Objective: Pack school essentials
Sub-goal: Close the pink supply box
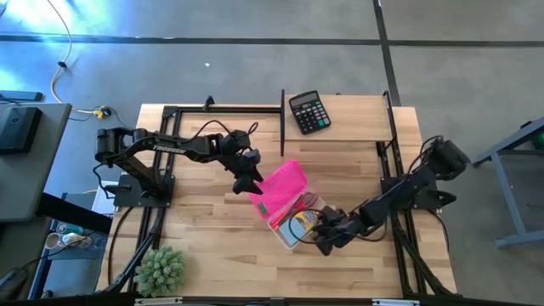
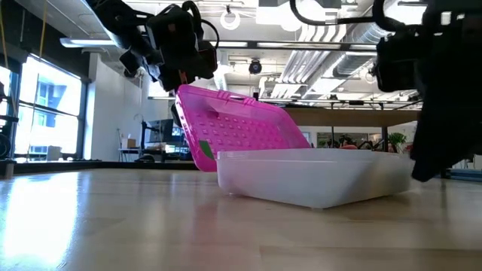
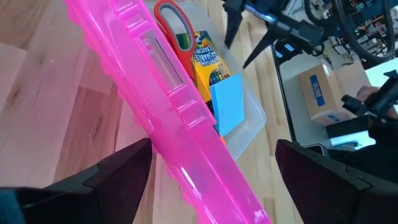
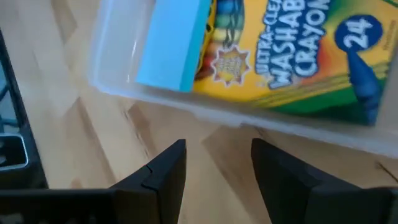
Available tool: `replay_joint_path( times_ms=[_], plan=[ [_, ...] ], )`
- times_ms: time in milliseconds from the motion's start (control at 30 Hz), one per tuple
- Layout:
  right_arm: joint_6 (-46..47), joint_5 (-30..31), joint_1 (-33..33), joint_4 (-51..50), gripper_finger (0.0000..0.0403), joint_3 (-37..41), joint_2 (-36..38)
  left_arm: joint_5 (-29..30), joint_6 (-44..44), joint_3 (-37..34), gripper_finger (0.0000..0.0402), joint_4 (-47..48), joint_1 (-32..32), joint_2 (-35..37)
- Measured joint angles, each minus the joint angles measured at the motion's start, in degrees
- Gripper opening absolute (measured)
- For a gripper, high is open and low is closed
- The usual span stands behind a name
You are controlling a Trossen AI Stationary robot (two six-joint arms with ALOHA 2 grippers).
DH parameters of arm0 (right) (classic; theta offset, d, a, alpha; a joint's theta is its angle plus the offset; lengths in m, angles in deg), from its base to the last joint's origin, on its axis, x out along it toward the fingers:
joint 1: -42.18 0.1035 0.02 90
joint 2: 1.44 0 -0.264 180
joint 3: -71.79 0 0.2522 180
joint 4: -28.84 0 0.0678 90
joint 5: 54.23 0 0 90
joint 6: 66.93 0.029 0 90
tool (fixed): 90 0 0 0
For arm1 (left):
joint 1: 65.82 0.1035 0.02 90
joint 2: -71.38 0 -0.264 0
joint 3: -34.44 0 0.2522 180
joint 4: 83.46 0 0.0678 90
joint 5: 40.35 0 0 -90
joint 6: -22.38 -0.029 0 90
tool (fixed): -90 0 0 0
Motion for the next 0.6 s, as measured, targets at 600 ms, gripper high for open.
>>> replay_joint_path(
  times_ms=[600],
  plan=[
    [-1.5, 2.4, -3.4, 2.9, 0.0172, 0.0, -3.2, 0.1, -1.5, 0.6, 0.0330, -3.7, -5.2, 0.0]
  ],
)
